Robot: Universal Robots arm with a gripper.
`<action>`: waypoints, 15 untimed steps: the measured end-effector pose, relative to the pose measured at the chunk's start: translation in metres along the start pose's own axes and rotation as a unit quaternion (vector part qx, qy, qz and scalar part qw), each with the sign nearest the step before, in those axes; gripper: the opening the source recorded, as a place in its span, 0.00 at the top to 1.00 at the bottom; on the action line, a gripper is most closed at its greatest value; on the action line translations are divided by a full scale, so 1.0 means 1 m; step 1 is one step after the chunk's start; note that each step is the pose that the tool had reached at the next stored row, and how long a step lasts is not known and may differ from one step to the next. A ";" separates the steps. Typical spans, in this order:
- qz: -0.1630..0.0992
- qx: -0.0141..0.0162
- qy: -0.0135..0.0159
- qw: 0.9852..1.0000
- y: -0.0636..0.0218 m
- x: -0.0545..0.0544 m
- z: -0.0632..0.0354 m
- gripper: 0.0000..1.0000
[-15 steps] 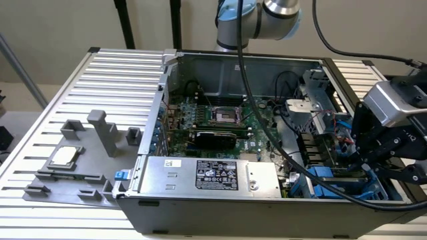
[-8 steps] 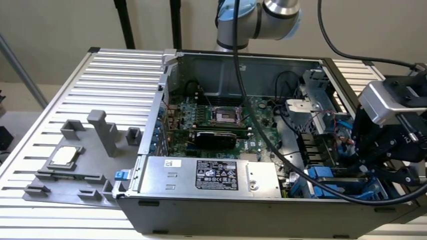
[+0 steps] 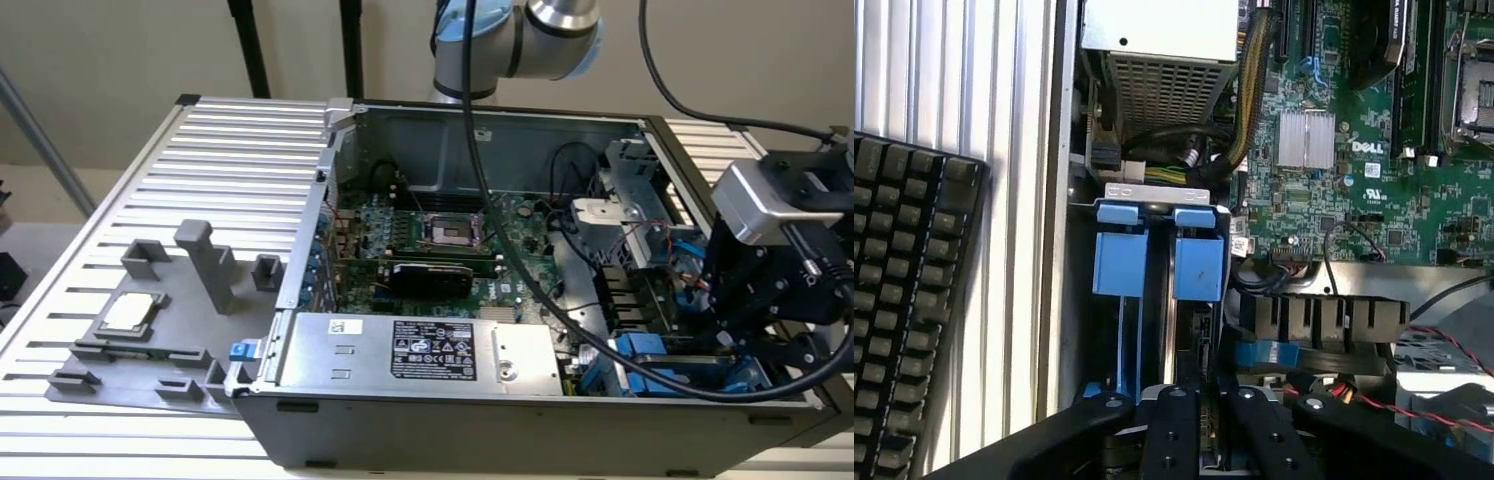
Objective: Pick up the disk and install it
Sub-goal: 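Insert the first disk wire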
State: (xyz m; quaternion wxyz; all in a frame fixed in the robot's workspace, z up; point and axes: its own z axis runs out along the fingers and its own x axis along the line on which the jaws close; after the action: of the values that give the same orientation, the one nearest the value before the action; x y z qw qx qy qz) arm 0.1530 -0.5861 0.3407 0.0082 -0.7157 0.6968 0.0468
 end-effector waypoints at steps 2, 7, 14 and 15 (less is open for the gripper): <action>0.001 0.000 0.003 1.000 0.0004 -0.002 0.0007 0.83; 0.003 0.000 0.008 1.000 0.0008 -0.004 0.0023 0.83; 0.005 0.001 0.009 1.000 0.0007 -0.005 0.0037 0.83; 0.007 0.001 0.009 1.000 0.0007 -0.005 0.0037 0.83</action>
State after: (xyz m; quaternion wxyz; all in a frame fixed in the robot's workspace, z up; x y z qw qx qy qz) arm 0.1520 -0.5810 0.3374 0.0019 -0.7113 0.7018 0.0398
